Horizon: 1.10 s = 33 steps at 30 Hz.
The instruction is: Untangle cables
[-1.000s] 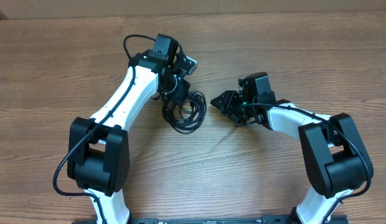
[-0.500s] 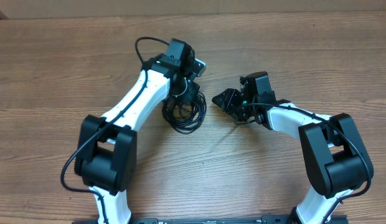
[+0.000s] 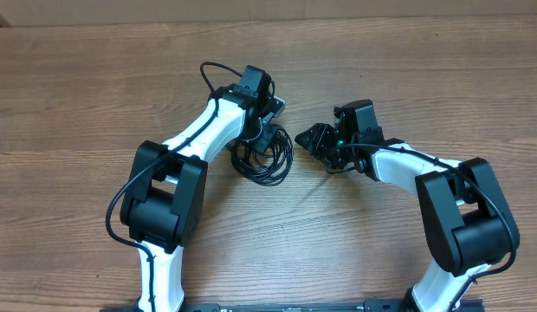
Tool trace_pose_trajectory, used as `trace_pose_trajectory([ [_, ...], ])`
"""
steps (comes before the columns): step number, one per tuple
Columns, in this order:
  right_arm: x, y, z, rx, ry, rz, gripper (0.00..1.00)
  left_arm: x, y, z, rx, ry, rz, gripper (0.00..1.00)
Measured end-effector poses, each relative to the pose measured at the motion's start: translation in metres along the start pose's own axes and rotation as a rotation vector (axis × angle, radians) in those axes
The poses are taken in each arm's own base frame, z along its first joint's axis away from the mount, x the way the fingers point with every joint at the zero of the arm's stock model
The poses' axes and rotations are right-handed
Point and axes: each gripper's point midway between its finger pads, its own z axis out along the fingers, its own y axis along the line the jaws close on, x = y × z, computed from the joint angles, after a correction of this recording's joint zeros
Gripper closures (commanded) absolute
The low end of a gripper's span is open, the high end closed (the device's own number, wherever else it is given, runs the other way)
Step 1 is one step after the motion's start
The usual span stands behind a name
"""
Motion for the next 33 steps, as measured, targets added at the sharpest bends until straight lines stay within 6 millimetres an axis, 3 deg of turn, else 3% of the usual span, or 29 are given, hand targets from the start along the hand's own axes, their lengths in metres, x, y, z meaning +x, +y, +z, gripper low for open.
trace_pose_trajectory([
  [11, 0.011, 0.020, 0.000, -0.118, 0.065, -0.162, 0.22, -0.007, -0.002, -0.025, 0.000, 0.001, -0.015, 0.96],
  [20, 0.020, 0.029, -0.002, -0.182, 0.106, -0.239, 0.20, -0.028, -0.011, -0.075, 0.024, -0.128, -0.010, 0.96],
  [29, 0.024, 0.039, 0.004, -0.185, 0.086, -0.292, 0.20, -0.043, -0.038, -0.132, 0.138, -0.273, 0.024, 0.96],
  [33, 0.026, 0.038, 0.008, -0.157, 0.072, -0.302, 0.24, -0.049, -0.050, -0.159, 0.186, -0.342, 0.046, 0.96],
])
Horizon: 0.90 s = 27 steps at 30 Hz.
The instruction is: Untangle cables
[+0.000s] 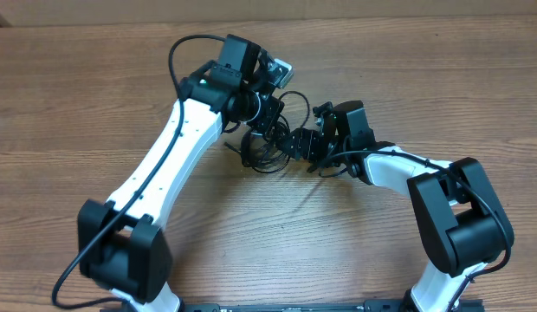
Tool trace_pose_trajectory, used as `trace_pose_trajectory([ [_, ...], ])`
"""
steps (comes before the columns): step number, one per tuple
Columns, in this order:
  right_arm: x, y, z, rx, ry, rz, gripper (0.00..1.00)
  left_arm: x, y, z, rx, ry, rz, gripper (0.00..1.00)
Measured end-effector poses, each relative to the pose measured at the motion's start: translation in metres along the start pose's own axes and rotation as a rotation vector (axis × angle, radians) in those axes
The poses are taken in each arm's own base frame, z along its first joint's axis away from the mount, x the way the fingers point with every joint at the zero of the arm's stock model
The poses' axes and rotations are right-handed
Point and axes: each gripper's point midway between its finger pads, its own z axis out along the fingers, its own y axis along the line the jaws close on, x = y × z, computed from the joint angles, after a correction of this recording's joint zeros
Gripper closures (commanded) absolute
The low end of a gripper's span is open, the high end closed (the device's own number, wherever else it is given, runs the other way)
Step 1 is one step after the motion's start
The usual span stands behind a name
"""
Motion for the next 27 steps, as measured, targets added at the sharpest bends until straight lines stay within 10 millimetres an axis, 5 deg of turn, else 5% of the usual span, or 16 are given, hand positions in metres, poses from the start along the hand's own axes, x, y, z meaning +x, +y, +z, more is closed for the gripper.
trace_pose_trajectory([
  [10, -0.010, -0.018, -0.001, 0.103, -0.069, 0.074, 0.25, -0.033, -0.027, -0.079, -0.001, -0.207, 0.074, 0.96],
  [16, -0.011, -0.019, -0.001, 0.111, -0.077, 0.087, 0.25, -0.040, -0.020, -0.125, -0.118, -0.301, 0.061, 0.96],
  [27, -0.011, -0.019, -0.001, 0.110, -0.078, 0.090, 0.24, -0.019, 0.007, -0.122, -0.261, -0.210, -0.043, 0.96],
])
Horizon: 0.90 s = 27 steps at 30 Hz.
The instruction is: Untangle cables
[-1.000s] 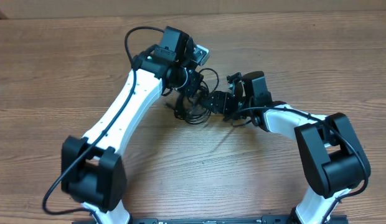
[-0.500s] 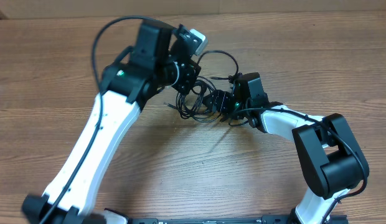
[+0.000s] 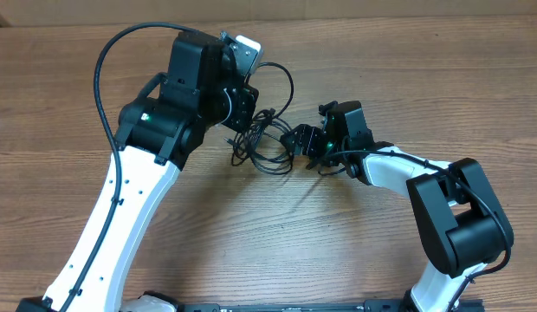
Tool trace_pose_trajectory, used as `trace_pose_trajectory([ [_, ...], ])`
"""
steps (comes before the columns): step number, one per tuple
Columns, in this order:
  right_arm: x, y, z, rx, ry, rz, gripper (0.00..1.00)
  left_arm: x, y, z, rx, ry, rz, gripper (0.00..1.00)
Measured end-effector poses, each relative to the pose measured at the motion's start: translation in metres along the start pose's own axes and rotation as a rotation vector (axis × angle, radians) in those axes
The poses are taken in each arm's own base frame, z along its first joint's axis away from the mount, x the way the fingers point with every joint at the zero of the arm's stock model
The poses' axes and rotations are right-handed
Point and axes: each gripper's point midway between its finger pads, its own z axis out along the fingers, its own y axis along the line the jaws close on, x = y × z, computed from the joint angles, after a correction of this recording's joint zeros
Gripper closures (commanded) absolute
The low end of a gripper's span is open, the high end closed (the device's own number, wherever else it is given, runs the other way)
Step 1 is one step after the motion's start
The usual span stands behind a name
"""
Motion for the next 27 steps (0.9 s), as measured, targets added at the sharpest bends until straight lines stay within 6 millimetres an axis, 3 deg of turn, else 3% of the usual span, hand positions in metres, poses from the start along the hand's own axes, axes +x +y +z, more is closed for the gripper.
trace_pose_trajectory([
  [9, -0.001, 0.000, 0.000, 0.002, -0.004, 0.002, 0.24, 0.044, 0.035, 0.042, -0.202, 0.201, -0.210, 0.96],
  [16, -0.001, 0.000, 0.000, 0.003, -0.007, 0.002, 0.24, 0.082, 0.045, 0.076, -0.278, 0.355, -0.315, 0.96],
  [27, -0.001, -0.001, 0.000, 0.004, -0.007, 0.002, 0.24, 0.131, 0.074, 0.104, -0.451, 0.518, -0.452, 0.96],
])
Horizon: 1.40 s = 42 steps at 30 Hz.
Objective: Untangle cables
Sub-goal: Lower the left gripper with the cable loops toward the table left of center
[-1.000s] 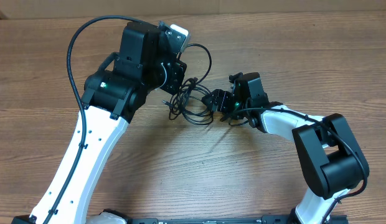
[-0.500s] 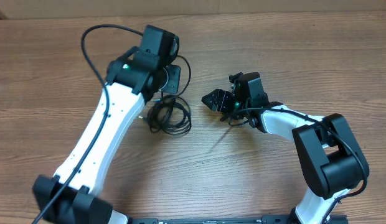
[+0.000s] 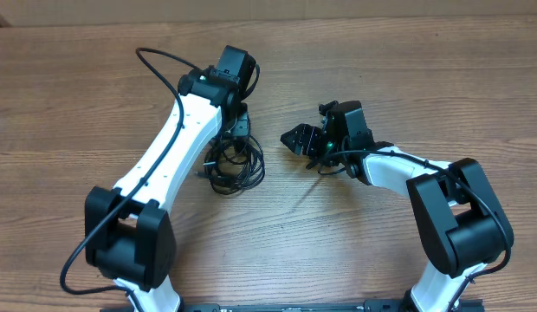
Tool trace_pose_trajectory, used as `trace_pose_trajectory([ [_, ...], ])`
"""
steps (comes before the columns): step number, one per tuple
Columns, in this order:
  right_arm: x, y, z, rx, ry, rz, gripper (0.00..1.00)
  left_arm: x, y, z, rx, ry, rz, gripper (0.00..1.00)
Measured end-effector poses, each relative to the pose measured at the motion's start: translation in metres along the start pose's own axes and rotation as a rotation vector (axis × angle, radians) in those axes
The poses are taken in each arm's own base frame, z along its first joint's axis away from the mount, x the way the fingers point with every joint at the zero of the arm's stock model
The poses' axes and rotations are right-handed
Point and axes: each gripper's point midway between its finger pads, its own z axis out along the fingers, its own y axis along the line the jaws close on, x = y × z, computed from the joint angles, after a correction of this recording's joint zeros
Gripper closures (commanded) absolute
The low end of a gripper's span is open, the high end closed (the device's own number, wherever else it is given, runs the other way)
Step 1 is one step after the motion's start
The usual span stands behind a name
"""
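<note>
The black cable bundle [image 3: 234, 166] lies coiled on the wooden table, left of centre. A strand rises from its top into my left gripper [image 3: 242, 123], which points down at the coil's far edge and appears shut on that strand. My right gripper [image 3: 294, 139] sits low over the table to the right of the coil, a short gap away. Its fingers are spread, with nothing between them.
The wooden table [image 3: 407, 69] fills the view. The left arm's own black lead [image 3: 160, 65] loops above its wrist. Both arm bases stand at the near edge.
The left arm has come down from its raised pose, and the cable has moved left with it, away from the right gripper. The right gripper stays in place, now apart from the cable.
The coil first lay between both grippers, the left at its top and the right apart. The right gripper then reached the coil's right edge while the left arm rose. The strands were stretched between them; now the coil lies further left, free of the right gripper.
</note>
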Motion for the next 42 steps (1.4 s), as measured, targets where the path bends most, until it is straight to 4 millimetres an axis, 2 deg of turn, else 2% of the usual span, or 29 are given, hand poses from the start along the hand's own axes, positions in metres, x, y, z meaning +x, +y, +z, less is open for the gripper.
trace_pose_trajectory([
  [10, 0.000, 0.000, 0.000, -0.001, 0.000, -0.001, 0.23, 0.005, 0.042, 0.028, -0.094, 0.083, -0.354, 0.95],
  [16, 0.000, 0.000, 0.000, 0.000, 0.000, 0.000, 0.23, 0.017, 0.055, 0.044, -0.149, 0.141, -0.514, 0.96],
  [30, 0.000, 0.000, 0.000, 0.000, 0.000, -0.001, 0.23, 0.033, 0.056, 0.068, -0.204, 0.188, -0.559, 0.96],
  [42, 0.000, 0.000, 0.000, -0.001, 0.000, -0.001, 0.23, 0.037, 0.060, 0.072, -0.228, 0.186, -0.556, 0.92],
])
